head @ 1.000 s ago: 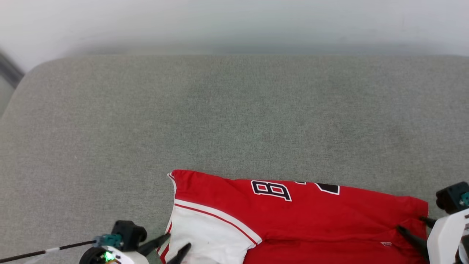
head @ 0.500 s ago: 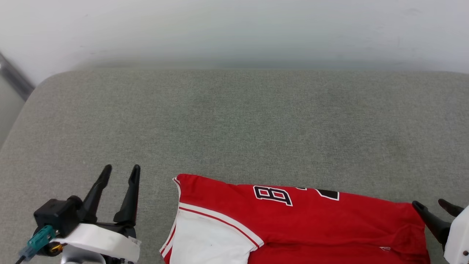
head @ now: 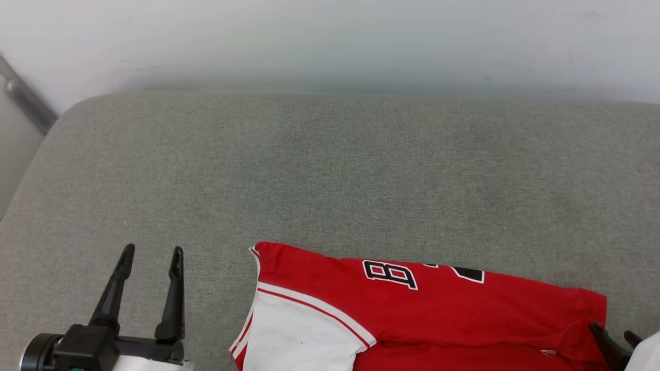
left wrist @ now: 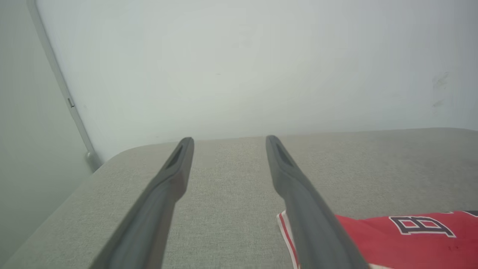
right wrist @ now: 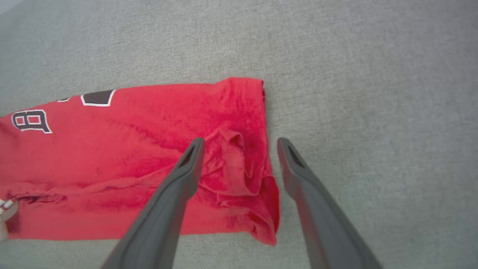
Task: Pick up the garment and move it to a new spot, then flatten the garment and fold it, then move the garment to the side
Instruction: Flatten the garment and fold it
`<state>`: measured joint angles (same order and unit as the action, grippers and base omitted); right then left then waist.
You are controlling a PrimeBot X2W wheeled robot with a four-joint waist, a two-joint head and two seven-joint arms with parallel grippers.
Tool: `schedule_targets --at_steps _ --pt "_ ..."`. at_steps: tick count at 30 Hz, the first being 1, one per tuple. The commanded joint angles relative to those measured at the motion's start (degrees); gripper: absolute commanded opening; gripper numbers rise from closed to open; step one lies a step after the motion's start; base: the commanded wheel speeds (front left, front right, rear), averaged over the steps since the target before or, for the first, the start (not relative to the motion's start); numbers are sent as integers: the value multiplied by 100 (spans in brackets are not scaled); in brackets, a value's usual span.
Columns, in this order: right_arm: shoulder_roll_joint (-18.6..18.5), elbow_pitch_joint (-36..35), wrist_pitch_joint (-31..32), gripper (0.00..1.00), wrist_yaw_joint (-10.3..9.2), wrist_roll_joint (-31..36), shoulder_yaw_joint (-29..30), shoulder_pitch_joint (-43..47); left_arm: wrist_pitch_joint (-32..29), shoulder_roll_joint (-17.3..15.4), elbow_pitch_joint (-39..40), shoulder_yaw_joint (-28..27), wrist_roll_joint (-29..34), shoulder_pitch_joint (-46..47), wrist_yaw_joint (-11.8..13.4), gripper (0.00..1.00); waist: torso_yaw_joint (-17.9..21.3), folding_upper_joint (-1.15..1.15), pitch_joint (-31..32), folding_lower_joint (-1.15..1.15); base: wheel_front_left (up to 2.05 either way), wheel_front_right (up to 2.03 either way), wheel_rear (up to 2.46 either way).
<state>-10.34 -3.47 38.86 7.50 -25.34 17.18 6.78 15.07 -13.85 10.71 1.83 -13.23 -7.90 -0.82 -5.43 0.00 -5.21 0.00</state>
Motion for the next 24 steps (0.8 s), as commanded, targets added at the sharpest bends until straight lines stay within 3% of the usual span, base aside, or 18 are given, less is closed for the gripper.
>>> schedule_targets --at_steps 1,6,13,24 --pt "121 113 -34 100 -1 89 119 28 11 102 14 -75 188 -93 -177 100 -22 0 -34 0 0 0 0" --pt "244 467 -46 100 -1 154 288 -111 11 343 16 -192 405 36 -462 100 -89 0 -175 0 0 0 0" --pt "351 1022 -65 100 -1 57 358 -318 11 502 -47 -162 496 203 -619 100 -201 0 -353 0 0 0 0" --pt "635 1684 280 100 32 -370 -478 -16 12 599 -145 -240 504 287 -661 100 -307 0 -425 0 0 0 0"
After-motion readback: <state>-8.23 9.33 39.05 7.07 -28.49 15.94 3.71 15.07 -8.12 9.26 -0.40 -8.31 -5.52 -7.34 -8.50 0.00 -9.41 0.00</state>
